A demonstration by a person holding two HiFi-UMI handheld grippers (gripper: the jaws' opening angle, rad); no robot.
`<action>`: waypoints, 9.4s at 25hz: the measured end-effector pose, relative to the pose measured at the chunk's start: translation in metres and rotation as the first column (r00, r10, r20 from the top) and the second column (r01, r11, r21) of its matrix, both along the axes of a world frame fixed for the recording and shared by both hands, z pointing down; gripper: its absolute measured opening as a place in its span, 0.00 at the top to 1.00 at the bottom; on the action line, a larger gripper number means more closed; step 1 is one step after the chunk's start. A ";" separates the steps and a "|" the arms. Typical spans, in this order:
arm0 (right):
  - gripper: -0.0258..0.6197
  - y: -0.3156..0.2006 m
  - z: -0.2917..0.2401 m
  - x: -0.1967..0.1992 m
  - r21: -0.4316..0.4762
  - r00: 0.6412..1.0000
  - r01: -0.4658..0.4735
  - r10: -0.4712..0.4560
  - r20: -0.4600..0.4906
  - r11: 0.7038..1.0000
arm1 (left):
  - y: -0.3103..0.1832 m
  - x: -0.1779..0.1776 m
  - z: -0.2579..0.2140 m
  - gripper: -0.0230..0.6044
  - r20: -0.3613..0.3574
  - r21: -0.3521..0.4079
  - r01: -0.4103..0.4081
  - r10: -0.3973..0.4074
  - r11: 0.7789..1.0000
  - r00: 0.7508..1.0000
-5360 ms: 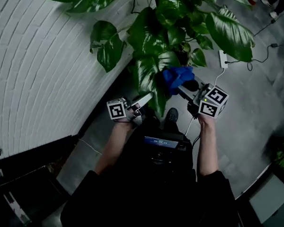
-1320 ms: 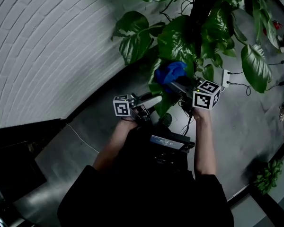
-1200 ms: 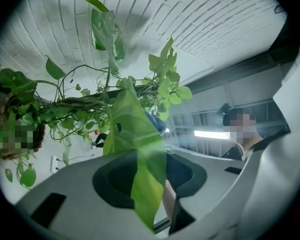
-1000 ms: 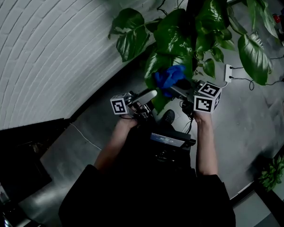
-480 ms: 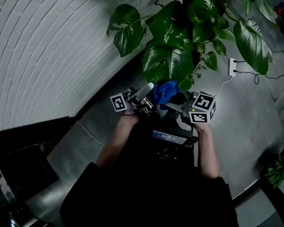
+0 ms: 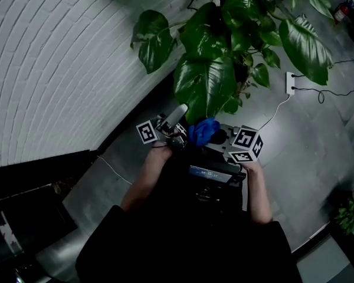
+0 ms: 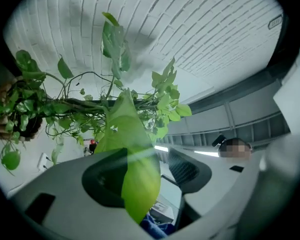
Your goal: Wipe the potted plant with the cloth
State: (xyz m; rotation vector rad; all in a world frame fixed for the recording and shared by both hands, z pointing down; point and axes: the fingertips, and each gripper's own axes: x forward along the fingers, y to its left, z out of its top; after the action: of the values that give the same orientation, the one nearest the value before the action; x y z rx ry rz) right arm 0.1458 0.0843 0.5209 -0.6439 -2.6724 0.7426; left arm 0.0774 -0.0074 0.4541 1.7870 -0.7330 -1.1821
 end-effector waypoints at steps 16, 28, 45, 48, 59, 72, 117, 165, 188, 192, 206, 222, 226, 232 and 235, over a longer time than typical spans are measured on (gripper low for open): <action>0.79 -0.143 -0.146 0.021 -0.019 0.887 -0.369 0.359 0.290 0.929 | 0.004 -0.050 0.020 0.46 0.124 -0.003 0.078 -0.077 0.997 0.989; 0.79 -0.128 -0.390 0.008 0.114 0.676 -0.367 0.181 0.714 0.923 | -0.032 -0.083 -0.013 0.46 0.060 0.093 -0.003 -0.003 0.996 0.998; 0.79 -0.241 -0.118 -0.173 0.204 0.804 -0.588 0.594 0.039 0.783 | -0.040 -0.088 0.001 0.46 -0.127 0.142 -0.091 0.109 0.986 0.986; 0.79 -0.225 -0.098 -0.187 0.200 0.850 -0.509 0.525 -0.037 0.838 | -0.036 -0.085 -0.004 0.46 -0.131 0.173 -0.098 0.121 0.980 0.984; 0.79 -0.159 -0.078 -0.147 -0.004 0.908 -0.416 0.415 -0.061 0.909 | -0.022 -0.077 0.007 0.46 -0.225 0.145 -0.061 0.093 0.987 0.970; 0.79 -0.095 -0.034 -0.062 -0.118 0.936 -0.351 0.351 -0.024 0.929 | -0.007 -0.049 0.021 0.45 -0.306 0.102 0.011 0.021 0.995 0.952; 0.79 -0.113 -0.101 0.043 -0.258 0.786 -0.485 0.546 0.290 0.835 | 0.071 -0.097 0.030 0.45 0.161 -0.042 0.130 -0.121 0.991 0.979; 0.79 -0.204 -0.198 -0.183 -0.023 0.488 -0.850 0.803 0.342 0.527 | -0.034 -0.280 0.025 0.33 0.145 -0.069 -0.017 0.027 0.997 0.989; 0.79 -0.284 -0.099 -0.292 0.345 0.505 -0.817 0.862 0.044 0.462 | -0.100 -0.253 0.005 0.87 -0.077 0.056 -0.371 0.375 0.927 0.924; 0.79 -0.273 -0.084 -0.282 0.348 0.496 -0.814 0.869 -0.002 0.465 | -0.101 -0.255 0.003 0.87 -0.106 0.067 -0.386 0.391 0.920 0.914; 0.79 -0.203 -0.016 -0.269 0.434 0.555 -0.697 0.813 -0.178 0.571 | -0.100 -0.250 0.006 0.87 -0.071 0.047 -0.399 0.401 0.916 0.913; 0.79 -0.175 -0.097 -0.207 0.168 0.524 -0.835 0.850 -0.044 0.524 | -0.103 -0.268 0.027 0.61 -0.060 -0.011 -0.365 0.364 0.931 0.929; 0.79 -0.183 -0.162 -0.191 0.055 0.482 -0.876 0.867 0.124 0.479 | -0.101 -0.266 0.019 0.61 -0.079 0.026 -0.371 0.372 0.928 0.925; 0.79 -0.194 -0.215 -0.220 0.109 0.492 -0.870 0.833 0.252 0.481 | -0.103 -0.276 0.009 0.60 -0.126 0.073 -0.339 0.346 0.938 0.930; 0.79 -0.196 -0.265 -0.225 0.036 0.437 -0.886 0.807 0.397 0.462 | -0.100 -0.278 0.004 0.60 -0.137 0.086 -0.331 0.340 0.940 0.930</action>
State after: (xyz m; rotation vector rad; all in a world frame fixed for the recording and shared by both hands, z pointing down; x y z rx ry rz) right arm -0.0791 -0.1117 0.2562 0.8798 -3.2559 0.4889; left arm -0.2010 -0.1078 0.4582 1.7646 -0.2887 -1.0994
